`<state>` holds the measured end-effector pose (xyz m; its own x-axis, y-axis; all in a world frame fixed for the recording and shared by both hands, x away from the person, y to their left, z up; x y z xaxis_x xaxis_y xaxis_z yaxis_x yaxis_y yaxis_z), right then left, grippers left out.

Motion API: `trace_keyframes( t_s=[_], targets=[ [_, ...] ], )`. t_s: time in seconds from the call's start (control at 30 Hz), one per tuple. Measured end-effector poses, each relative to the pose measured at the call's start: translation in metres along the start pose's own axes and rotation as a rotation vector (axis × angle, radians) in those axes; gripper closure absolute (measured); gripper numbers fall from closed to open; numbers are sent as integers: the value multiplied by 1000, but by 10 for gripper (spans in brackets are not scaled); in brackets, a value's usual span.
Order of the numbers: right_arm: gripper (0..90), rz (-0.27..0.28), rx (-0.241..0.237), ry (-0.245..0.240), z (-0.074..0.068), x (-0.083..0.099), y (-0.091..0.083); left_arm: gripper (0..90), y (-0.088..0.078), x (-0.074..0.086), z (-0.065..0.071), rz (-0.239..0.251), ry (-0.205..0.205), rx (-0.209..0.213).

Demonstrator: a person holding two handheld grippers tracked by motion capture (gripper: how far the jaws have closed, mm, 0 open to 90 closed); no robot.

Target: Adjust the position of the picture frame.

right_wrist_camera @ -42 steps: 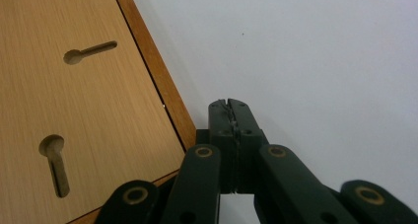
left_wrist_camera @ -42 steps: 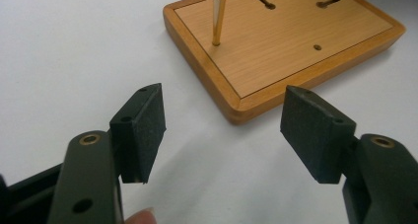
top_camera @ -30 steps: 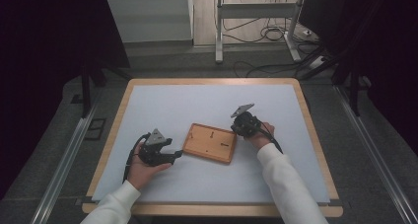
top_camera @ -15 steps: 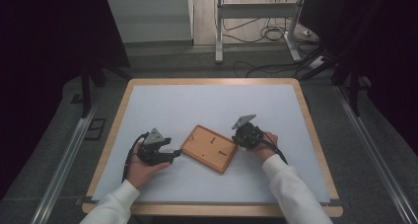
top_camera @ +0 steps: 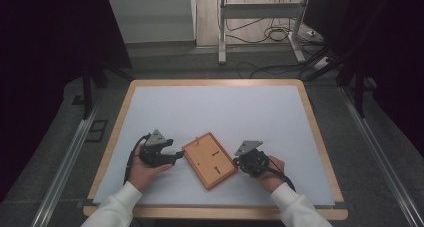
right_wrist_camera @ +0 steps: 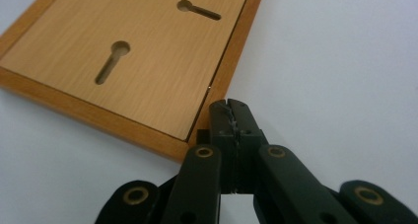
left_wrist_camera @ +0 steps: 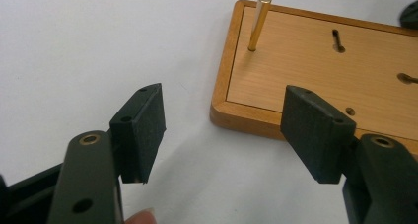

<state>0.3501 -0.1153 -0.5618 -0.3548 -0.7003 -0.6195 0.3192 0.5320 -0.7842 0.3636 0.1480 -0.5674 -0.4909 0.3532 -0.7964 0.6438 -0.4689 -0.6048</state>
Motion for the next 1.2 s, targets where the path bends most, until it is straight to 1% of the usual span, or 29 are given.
trace_keyframes(
  t_s=[0.1, 0.2, 0.3, 0.4, 0.47, 0.6, 0.67, 0.8, 1.0, 1.03, 1.1, 1.17, 1.2],
  targets=[
    [899, 8, -12, 5, -4, 3, -2, 331, 0, 0, 0, -2, 2, -3],
    [899, 12, -41, 19, -2, 7, -2, 331, -1, 1, 0, -3, 5, -6],
    [898, 9, -45, 29, -1, 12, 0, 332, -3, 2, 0, -3, 13, -13],
    [898, 29, -57, 30, -3, 12, -5, 336, -4, 4, -2, -2, 14, -22],
    [899, 27, -46, 23, -5, 12, -7, 338, -5, 4, -3, -2, 4, -23],
    [899, 23, -44, 54, -5, 16, -6, 339, -5, 4, -3, -5, 2, -25],
    [899, 29, -46, 80, -6, 17, -6, 338, -4, 4, -2, -5, 6, -25],
    [899, 19, -73, 61, -18, 15, -5, 338, -3, 5, -1, -12, 7, -25],
    [899, 29, -78, 26, -35, 8, -4, 340, -5, 5, -2, -6, 3, -27],
    [899, 29, -85, 26, -39, 7, -4, 340, -5, 5, -2, -6, 2, -26],
    [899, 30, -90, 24, -42, 7, -3, 340, -5, 5, -2, -7, 3, -26],
    [899, 38, -109, 33, -44, 7, -3, 342, -5, 5, -2, -7, 3, -27],
    [899, 39, -110, 36, -45, 7, -3, 342, -5, 5, -3, -6, 2, -27]
  ],
)
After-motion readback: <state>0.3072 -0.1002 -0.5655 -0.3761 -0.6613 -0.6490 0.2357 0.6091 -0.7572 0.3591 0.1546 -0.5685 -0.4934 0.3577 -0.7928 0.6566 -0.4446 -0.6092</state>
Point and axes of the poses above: each handheld gripper's, and its own axes: y roughly forward along the jaws, x roughly out of its underside, z roughly to its right, the point moved 7 cm from there along y, roughly forward along the jaws, and after that the axes turned 7 degrees about -x, right-handed, at the moved point
